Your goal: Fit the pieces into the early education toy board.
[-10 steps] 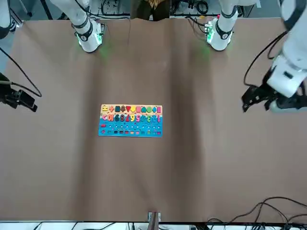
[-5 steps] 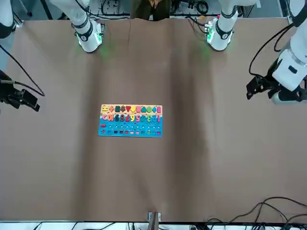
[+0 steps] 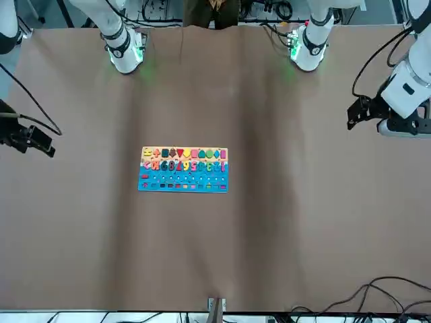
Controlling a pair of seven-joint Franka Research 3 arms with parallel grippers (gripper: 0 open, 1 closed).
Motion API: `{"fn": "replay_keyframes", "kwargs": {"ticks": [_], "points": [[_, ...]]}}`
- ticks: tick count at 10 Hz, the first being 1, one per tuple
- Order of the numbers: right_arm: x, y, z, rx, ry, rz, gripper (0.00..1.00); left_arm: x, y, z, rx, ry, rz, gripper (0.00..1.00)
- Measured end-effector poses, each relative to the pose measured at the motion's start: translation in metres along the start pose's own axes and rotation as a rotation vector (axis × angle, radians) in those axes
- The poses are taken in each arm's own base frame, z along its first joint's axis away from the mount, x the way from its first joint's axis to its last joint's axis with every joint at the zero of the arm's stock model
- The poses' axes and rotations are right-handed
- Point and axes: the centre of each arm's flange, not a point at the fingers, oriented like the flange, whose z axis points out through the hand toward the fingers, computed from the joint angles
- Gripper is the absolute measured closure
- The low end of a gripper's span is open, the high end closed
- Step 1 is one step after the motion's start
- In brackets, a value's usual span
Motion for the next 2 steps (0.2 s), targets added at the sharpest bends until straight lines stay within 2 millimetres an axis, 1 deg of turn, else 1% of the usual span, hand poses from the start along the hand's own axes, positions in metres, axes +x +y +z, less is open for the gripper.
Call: {"fn": "replay_keyframes", "kwargs": {"ticks": [2], "points": [[0.0005,-0.0004,-0.0002,0.001,0.004,-0.002,0.01,-0.0003,-0.0029,-0.0011,0.000,0.002,-0.005,0.01]]}}
